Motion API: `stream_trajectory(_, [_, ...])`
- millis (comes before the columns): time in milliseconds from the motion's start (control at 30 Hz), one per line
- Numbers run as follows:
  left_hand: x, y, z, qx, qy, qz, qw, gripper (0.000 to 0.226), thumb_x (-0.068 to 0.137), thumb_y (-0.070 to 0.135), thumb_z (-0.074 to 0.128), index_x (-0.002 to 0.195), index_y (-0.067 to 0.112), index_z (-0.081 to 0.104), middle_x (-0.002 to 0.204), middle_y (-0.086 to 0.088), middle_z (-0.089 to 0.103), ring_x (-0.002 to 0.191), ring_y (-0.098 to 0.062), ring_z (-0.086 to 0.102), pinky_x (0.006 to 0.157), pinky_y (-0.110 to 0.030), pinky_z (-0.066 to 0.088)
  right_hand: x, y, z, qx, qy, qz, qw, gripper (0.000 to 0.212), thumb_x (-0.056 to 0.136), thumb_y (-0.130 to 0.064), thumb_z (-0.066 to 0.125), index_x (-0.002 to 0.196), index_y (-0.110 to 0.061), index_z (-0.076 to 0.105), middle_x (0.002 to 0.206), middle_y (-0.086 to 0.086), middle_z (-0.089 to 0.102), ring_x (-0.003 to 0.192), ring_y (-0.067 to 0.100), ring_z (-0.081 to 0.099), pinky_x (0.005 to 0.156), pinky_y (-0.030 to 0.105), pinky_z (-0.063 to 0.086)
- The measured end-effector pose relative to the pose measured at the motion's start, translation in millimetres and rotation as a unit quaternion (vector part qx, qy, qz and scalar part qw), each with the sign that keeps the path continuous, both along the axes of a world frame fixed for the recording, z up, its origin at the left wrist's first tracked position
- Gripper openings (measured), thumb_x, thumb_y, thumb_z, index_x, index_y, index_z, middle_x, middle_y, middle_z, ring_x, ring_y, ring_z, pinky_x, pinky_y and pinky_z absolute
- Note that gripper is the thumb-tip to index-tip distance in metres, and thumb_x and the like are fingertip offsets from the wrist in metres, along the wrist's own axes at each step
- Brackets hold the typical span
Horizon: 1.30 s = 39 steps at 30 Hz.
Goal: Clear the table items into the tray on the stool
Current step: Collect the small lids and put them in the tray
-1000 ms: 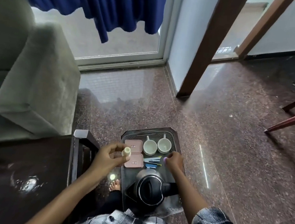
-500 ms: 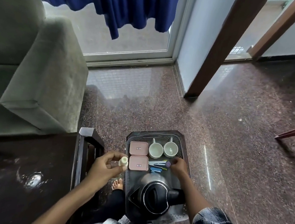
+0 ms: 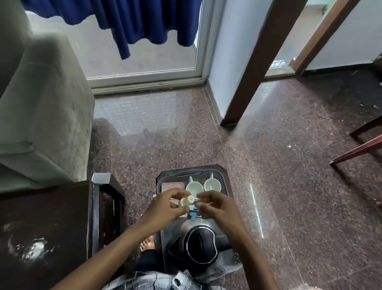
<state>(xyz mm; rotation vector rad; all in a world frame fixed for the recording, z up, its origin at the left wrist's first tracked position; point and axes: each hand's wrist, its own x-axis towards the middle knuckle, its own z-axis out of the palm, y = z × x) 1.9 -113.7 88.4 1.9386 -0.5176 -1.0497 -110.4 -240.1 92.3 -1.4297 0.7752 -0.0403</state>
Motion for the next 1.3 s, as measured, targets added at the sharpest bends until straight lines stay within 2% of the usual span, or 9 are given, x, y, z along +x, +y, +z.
stream_trajectory(133, [-2, -2, -3, 0.052, -0.087, -0.059, 0.993, 0.032, 0.08, 0.019, 0.071, 0.111, 0.022, 0.063, 0.103, 0.008, 0.066, 0.07, -0.004, 0.063, 0.065, -0.013, 0.048, 3, 16, -7, -0.111, 0.022, 0.043, 0.993, 0.025, 0.075, -0.007, 0.071, 0.08, -0.031, 0.063, 0.067, -0.002, 0.061, 0.06, 0.015, 0.061, 0.061, 0.028, 0.048])
stream_trajectory(200, [-5, -1, -4, 0.058, -0.124, -0.077, 0.988, 0.031, 0.08, 0.019, 0.071, 0.111, 0.019, 0.064, 0.104, 0.005, 0.068, 0.073, -0.005, 0.064, 0.066, -0.013, 0.047, 1, 20, -14, -0.16, 0.047, 0.043, 0.985, 0.019, 0.076, -0.013, 0.07, 0.084, -0.029, 0.064, 0.066, -0.005, 0.06, 0.058, 0.008, 0.057, 0.06, 0.026, 0.046])
stream_trajectory(333, [-10, 2, -5, 0.069, -0.14, -0.112, 0.981, 0.03, 0.082, 0.021, 0.068, 0.111, 0.02, 0.065, 0.081, 0.011, 0.06, 0.062, 0.004, 0.054, 0.055, -0.004, 0.038, -5, 27, -21, -0.221, 0.081, 0.054, 0.97, 0.014, 0.078, -0.017, 0.067, 0.091, -0.02, 0.069, 0.067, -0.005, 0.061, 0.056, 0.003, 0.052, 0.059, 0.024, 0.043])
stream_trajectory(433, [-8, 5, -10, 0.067, -0.105, -0.112, 0.986, 0.044, 0.082, 0.019, 0.067, 0.123, 0.029, 0.057, 0.109, 0.01, 0.064, 0.082, -0.004, 0.066, 0.075, -0.017, 0.05, -10, 14, -31, -0.247, 0.111, 0.04, 0.962, 0.013, 0.076, -0.018, 0.068, 0.089, -0.018, 0.069, 0.063, -0.009, 0.059, 0.059, 0.004, 0.053, 0.062, 0.029, 0.046])
stream_trajectory(567, [3, 11, -11, 0.091, -0.085, -0.111, 0.986, 0.038, 0.088, 0.018, 0.06, 0.124, 0.028, 0.056, 0.109, 0.009, 0.064, 0.079, -0.004, 0.062, 0.08, -0.022, 0.048, -23, -32, -62, -0.356, 0.209, 0.055, 0.909, 0.012, 0.082, -0.022, 0.061, 0.088, -0.013, 0.065, 0.082, 0.002, 0.066, 0.072, 0.016, 0.057, 0.058, 0.026, 0.034])
stream_trajectory(700, [14, 26, -14, 0.117, -0.054, -0.096, 0.987, 0.029, 0.089, 0.017, 0.058, 0.117, 0.024, 0.06, 0.11, 0.005, 0.065, 0.093, -0.012, 0.064, 0.084, -0.022, 0.048, -26, -69, -106, -0.428, 0.273, 0.16, 0.847, 0.013, 0.085, -0.017, 0.053, 0.092, -0.008, 0.06, 0.096, 0.015, 0.068, 0.085, 0.032, 0.064, 0.063, 0.034, 0.044])
stream_trajectory(867, [20, 43, -12, 0.106, -0.038, -0.072, 0.991, 0.025, 0.09, 0.014, 0.058, 0.108, 0.029, 0.061, 0.096, 0.007, 0.065, 0.077, 0.002, 0.059, 0.068, -0.004, 0.041, -9, -77, -138, -0.465, 0.28, 0.277, 0.793, 0.022, 0.09, -0.007, 0.041, 0.098, -0.004, 0.061, 0.098, 0.016, 0.068, 0.089, 0.031, 0.067, 0.071, 0.039, 0.052])
stream_trajectory(1133, [32, 57, -5, 0.094, -0.027, -0.037, 0.994, 0.026, 0.09, 0.018, 0.059, 0.101, 0.042, 0.06, 0.104, 0.016, 0.068, 0.084, 0.005, 0.062, 0.08, -0.013, 0.043, 14, -76, -158, -0.481, 0.3, 0.327, 0.756, 0.026, 0.088, -0.01, 0.045, 0.102, 0.001, 0.064, 0.106, 0.021, 0.067, 0.099, 0.037, 0.065, 0.075, 0.041, 0.051])
stream_trajectory(1300, [34, 60, -6, 0.101, -0.018, -0.031, 0.994, 0.026, 0.09, 0.019, 0.058, 0.102, 0.042, 0.059, 0.106, 0.016, 0.067, 0.095, -0.002, 0.062, 0.09, -0.022, 0.047, 20, -82, -155, -0.477, 0.307, 0.306, 0.765, 0.026, 0.086, -0.01, 0.047, 0.105, -0.003, 0.062, 0.108, 0.019, 0.065, 0.1, 0.037, 0.064, 0.075, 0.04, 0.05])
